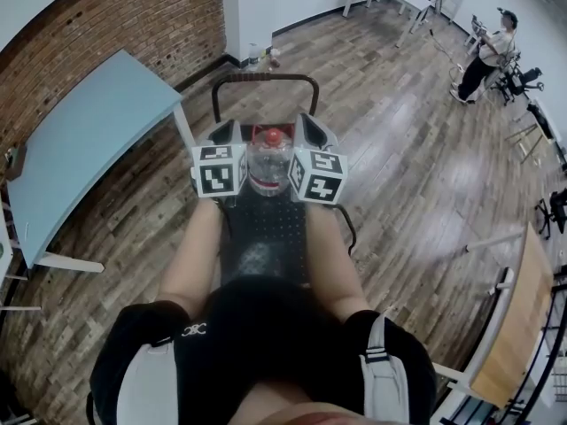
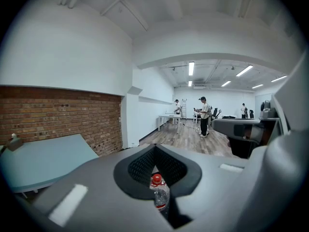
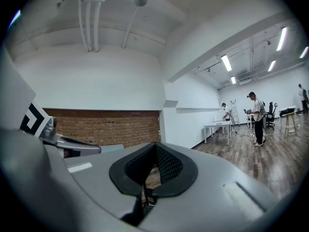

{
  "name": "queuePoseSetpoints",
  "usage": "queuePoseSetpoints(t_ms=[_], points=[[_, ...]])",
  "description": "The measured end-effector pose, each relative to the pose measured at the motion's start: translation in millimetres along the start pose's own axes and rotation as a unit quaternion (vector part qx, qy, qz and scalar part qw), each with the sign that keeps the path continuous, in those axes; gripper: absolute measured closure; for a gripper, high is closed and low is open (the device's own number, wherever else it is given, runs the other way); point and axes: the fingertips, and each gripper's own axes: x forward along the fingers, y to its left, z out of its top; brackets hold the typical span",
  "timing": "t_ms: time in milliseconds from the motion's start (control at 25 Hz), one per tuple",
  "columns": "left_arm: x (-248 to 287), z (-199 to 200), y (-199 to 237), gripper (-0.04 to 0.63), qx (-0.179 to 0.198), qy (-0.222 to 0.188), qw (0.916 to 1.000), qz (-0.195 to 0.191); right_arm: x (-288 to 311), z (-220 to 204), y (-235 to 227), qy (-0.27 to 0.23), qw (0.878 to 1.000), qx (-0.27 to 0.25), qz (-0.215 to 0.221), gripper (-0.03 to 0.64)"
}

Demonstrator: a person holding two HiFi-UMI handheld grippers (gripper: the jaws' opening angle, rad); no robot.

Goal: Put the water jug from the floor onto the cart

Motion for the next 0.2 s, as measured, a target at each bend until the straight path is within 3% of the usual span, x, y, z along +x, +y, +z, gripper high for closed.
queuePoseSetpoints(t_ms=[200], points=[[5.1,-6.4,2.3,0.597,-0.002,0.009,0.9999,-0.004,6.8,-4.2,6.9,0.004,1.0,-0.001,0.009,0.604]])
